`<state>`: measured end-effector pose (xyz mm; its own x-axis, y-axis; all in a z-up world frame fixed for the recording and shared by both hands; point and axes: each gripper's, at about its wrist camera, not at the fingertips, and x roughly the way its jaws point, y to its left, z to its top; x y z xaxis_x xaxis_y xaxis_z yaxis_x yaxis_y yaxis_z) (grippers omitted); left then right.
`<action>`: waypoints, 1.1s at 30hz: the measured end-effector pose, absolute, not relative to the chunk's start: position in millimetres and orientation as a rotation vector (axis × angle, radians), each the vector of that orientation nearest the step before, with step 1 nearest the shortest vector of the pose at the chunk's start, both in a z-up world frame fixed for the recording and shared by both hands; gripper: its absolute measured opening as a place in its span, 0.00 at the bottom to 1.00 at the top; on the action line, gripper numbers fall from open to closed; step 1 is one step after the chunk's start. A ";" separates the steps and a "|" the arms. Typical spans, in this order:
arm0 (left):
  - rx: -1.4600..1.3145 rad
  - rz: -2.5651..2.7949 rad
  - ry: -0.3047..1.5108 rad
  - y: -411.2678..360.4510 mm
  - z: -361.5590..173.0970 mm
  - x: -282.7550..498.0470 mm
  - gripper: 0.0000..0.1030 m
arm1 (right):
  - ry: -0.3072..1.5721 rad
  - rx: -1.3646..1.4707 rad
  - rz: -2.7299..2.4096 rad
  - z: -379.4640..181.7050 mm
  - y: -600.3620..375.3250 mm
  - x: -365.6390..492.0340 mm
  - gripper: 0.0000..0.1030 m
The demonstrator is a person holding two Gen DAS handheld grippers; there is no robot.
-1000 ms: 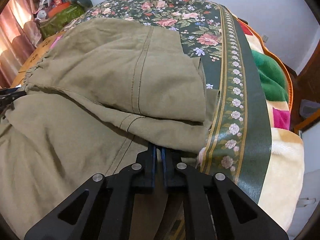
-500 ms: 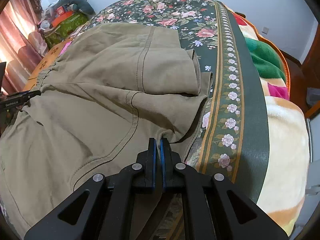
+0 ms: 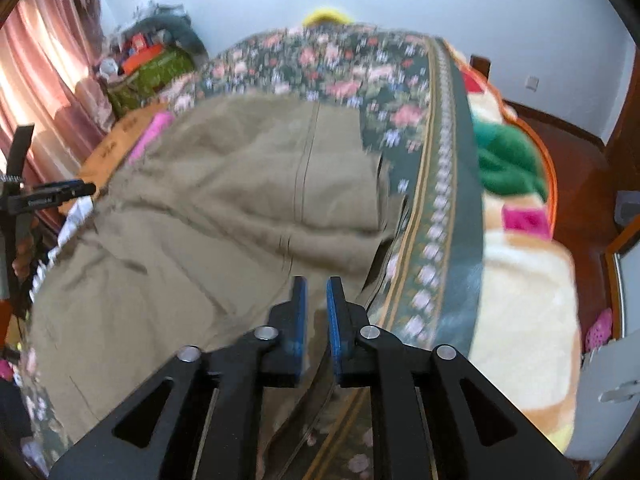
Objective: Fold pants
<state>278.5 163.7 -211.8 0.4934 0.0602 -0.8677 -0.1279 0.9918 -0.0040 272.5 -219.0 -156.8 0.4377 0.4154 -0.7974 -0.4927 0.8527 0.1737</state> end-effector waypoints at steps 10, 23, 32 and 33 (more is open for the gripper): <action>-0.083 0.127 1.095 175.7 -220.2 323.3 0.79 | 0.973 0.005 0.504 -168.6 -223.1 334.0 0.38; -0.213 0.040 1.255 177.5 -274.2 351.5 0.82 | 1.052 -0.032 0.598 -203.3 -199.9 349.1 0.18; 0.053 0.113 1.098 149.4 -253.9 340.4 0.43 | 0.843 -0.148 0.642 -161.7 -187.9 339.2 0.08; 0.061 0.118 1.090 150.2 -252.6 339.9 0.43 | 0.826 -0.143 0.633 -158.1 -188.5 341.9 0.08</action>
<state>339.9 150.2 -252.6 0.4571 0.1255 -0.8805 -0.0651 0.9921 0.1076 341.9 -188.5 -158.1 0.5069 0.4688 -0.7234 -0.5765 0.8082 0.1198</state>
